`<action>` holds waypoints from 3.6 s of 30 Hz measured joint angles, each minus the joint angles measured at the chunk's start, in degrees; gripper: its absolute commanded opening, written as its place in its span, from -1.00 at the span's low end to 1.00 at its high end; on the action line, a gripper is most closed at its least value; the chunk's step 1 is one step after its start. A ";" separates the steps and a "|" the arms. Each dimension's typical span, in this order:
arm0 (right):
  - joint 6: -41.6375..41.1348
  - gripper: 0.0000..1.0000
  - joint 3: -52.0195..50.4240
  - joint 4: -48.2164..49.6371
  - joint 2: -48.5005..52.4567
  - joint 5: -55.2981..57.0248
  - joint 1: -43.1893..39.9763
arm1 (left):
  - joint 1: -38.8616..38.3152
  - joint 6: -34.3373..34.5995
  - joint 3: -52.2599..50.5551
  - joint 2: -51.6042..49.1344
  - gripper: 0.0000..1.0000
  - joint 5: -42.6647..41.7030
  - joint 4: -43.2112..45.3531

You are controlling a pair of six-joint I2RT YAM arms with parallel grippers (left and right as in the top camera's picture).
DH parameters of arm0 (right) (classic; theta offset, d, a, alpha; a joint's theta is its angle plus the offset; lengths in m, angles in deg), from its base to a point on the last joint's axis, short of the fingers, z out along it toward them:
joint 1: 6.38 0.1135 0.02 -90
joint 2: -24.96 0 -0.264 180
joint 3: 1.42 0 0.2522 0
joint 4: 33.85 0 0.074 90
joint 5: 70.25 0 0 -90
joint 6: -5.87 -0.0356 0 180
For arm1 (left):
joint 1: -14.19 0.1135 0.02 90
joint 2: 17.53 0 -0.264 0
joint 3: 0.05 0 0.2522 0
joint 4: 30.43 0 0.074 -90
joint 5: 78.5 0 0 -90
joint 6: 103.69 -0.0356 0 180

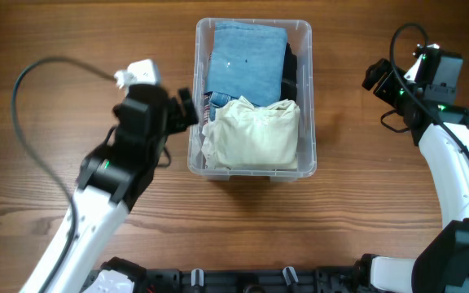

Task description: Pack container

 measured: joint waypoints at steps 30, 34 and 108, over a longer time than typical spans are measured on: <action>0.00 0.99 0.00 0.09 0.00 0.00 0.00 | 19.17 0.02 -41.86 54.97 1.00 -16.74 15.91; -0.02 1.00 0.00 0.02 0.00 0.00 0.00 | 21.03 0.02 -44.72 61.20 0.99 -16.74 15.87; 0.00 0.99 0.00 0.04 0.00 0.00 0.00 | 21.92 -5.09 -54.75 63.84 0.99 -16.94 22.91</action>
